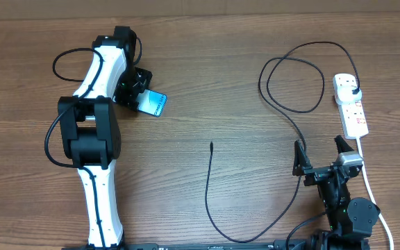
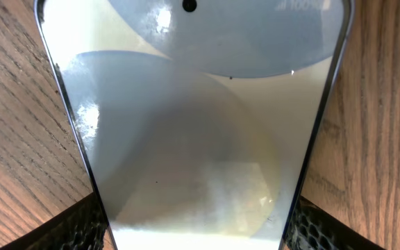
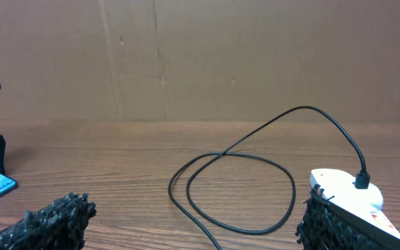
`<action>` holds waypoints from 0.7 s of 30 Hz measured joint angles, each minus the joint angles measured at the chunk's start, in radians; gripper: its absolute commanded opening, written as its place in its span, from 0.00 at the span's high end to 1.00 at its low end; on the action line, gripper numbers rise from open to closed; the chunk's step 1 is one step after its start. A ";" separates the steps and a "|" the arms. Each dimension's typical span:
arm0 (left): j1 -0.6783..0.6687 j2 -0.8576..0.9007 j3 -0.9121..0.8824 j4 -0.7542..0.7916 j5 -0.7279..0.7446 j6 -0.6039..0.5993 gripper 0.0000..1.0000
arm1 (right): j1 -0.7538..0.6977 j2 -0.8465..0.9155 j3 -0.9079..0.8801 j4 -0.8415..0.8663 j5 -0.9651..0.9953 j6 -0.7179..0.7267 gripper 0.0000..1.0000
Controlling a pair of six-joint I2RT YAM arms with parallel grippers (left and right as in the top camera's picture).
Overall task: Plug charger to phone and switch on socket
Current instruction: 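Close the left gripper on the phone's sides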
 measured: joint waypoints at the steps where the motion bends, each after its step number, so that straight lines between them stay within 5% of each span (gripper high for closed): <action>1: 0.000 0.000 0.000 0.000 0.000 0.000 0.64 | 0.000 0.000 0.000 0.001 0.000 -0.001 0.00; 6: 0.000 0.000 0.000 0.000 0.000 0.000 0.96 | 0.000 0.000 0.000 0.000 0.000 0.000 0.00; 21: 0.000 0.000 0.000 0.000 0.000 0.000 0.96 | 0.000 0.000 0.000 0.000 0.000 0.000 0.00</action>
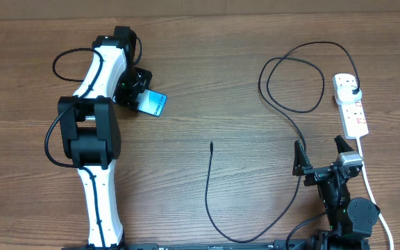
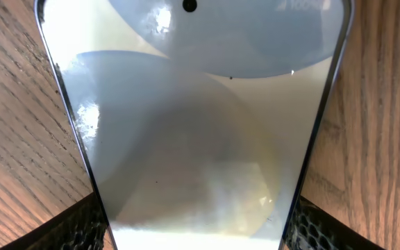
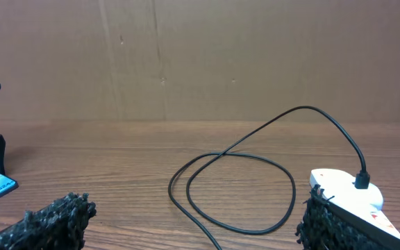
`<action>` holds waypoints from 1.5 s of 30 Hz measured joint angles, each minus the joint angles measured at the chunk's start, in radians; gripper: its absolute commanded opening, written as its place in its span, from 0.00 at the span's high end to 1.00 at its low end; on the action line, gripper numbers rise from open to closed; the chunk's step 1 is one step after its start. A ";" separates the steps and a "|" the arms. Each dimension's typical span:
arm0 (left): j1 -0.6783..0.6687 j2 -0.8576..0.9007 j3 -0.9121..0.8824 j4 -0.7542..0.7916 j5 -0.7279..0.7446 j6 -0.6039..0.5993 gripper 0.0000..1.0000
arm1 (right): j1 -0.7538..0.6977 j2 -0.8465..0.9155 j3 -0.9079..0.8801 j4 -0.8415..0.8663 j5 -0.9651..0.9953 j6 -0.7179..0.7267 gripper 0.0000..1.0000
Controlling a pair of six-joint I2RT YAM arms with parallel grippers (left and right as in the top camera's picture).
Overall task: Plug charger to phone and switch on socket
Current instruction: 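Close the left gripper on the phone's sides, then lift the phone with the left gripper and tilt it upright toward center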
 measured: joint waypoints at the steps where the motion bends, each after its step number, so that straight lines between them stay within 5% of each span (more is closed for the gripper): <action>1: 0.000 0.000 0.000 0.000 0.000 0.000 0.96 | 0.000 0.000 0.000 0.000 0.000 0.000 0.00; 45: 0.000 0.018 0.073 -0.045 0.068 0.057 0.96 | 0.000 0.000 0.000 0.000 0.000 0.000 0.00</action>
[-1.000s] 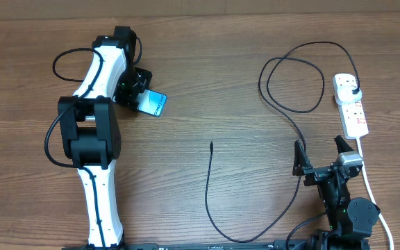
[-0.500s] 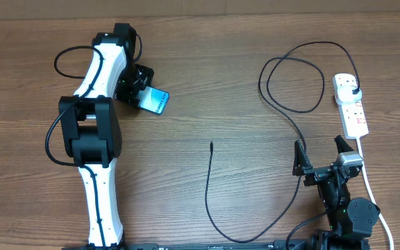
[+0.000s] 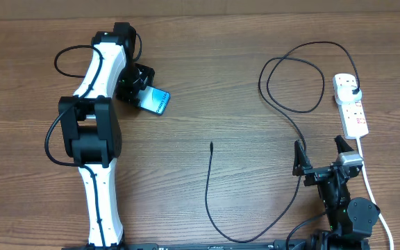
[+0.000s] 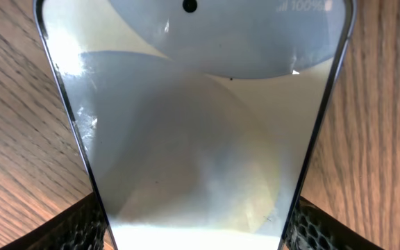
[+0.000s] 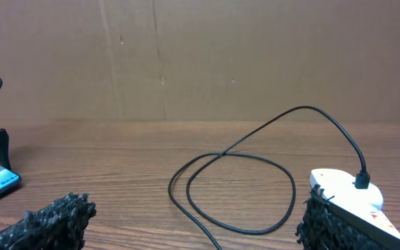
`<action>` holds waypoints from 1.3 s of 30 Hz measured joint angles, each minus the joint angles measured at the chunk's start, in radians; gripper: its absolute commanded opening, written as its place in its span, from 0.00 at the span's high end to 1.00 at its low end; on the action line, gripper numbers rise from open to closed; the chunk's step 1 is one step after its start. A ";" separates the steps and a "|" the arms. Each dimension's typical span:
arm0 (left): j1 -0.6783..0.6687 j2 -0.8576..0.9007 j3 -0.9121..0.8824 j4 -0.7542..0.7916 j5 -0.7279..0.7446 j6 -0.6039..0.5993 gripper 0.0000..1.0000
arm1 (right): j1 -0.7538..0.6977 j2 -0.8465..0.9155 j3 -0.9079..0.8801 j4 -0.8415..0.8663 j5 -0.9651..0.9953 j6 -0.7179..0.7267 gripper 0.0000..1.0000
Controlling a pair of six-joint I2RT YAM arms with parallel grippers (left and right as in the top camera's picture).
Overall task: Plug charger to phone and switch on socket
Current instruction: 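Lift the phone with the left gripper and tilt it upright toward center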
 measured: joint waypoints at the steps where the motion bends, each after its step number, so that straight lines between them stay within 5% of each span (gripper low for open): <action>1: 0.000 0.000 0.000 0.000 0.004 0.000 0.96 | 0.000 0.000 0.000 0.000 0.000 0.000 0.00; 16: 0.000 -0.117 0.004 -0.004 0.074 0.092 0.96 | 0.000 0.000 0.000 0.000 0.000 0.000 0.00; 39: -0.013 -0.143 0.010 -0.048 0.542 0.233 0.96 | 0.000 0.000 0.000 0.000 0.000 0.000 0.00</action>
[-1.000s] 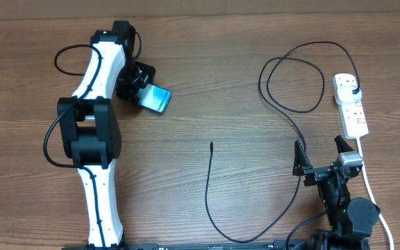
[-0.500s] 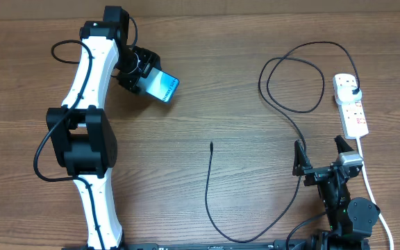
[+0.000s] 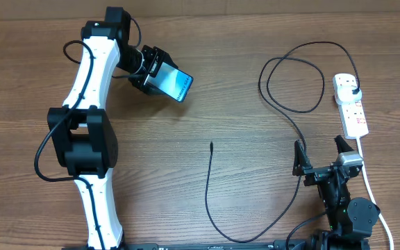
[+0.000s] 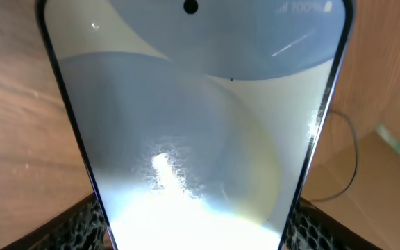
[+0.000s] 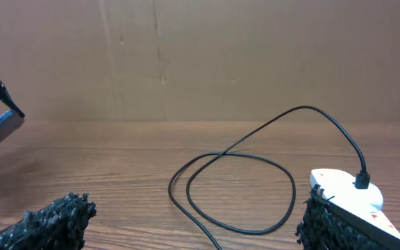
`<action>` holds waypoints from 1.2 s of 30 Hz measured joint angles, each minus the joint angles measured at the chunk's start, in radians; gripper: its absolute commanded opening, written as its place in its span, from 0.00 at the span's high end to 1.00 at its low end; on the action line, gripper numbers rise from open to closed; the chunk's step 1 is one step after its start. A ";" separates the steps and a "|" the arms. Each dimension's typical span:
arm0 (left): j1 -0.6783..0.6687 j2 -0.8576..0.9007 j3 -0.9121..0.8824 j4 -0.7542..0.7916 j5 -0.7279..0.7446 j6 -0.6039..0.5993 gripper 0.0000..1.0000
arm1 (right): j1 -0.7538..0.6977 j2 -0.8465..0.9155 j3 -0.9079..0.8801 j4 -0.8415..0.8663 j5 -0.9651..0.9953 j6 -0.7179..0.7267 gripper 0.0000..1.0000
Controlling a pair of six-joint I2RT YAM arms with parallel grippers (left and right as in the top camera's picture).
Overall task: Plug charger to phone and switch on socket
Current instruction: 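Lift the phone with the left gripper and tilt it upright toward center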
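My left gripper (image 3: pixel 153 73) is shut on the phone (image 3: pixel 173 83), held above the table at the back left; its lit screen (image 4: pixel 193 125) fills the left wrist view, with the black fingers (image 4: pixel 82 222) at both edges. The black charger cable (image 3: pixel 290 90) loops at the back right, and its free plug end (image 3: pixel 212 145) lies at the table's middle. The other end is plugged into the white socket strip (image 3: pixel 350 104) at the right. My right gripper (image 3: pixel 320 156) stands open near the front right, nothing between its fingers; the strip (image 5: pixel 346 198) shows by its right finger.
A brown cardboard wall (image 5: pixel 200 62) backs the wooden table (image 3: pixel 255 42). The strip's white lead (image 3: pixel 372 191) runs toward the front right edge past my right arm. The left arm's own black cable (image 3: pixel 71 50) loops at the back left.
My left gripper has lifted the phone off the table and carried it to the right and back. The right arm, cable and socket strip have not moved.
At the two oldest moments my left gripper was shut on the phone lying on the table at the left. Then the phone had shifted slightly back and right. Now it is held up clear of the wood. The right gripper stayed open and still throughout.
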 measured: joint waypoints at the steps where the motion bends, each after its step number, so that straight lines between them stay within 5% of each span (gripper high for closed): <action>1: -0.005 0.000 0.000 -0.005 0.011 0.000 0.96 | 0.000 0.000 0.000 0.000 0.000 0.000 0.00; 36: -0.057 0.000 0.000 -0.008 0.504 0.048 0.96 | 0.000 0.000 0.000 0.000 0.000 0.000 0.00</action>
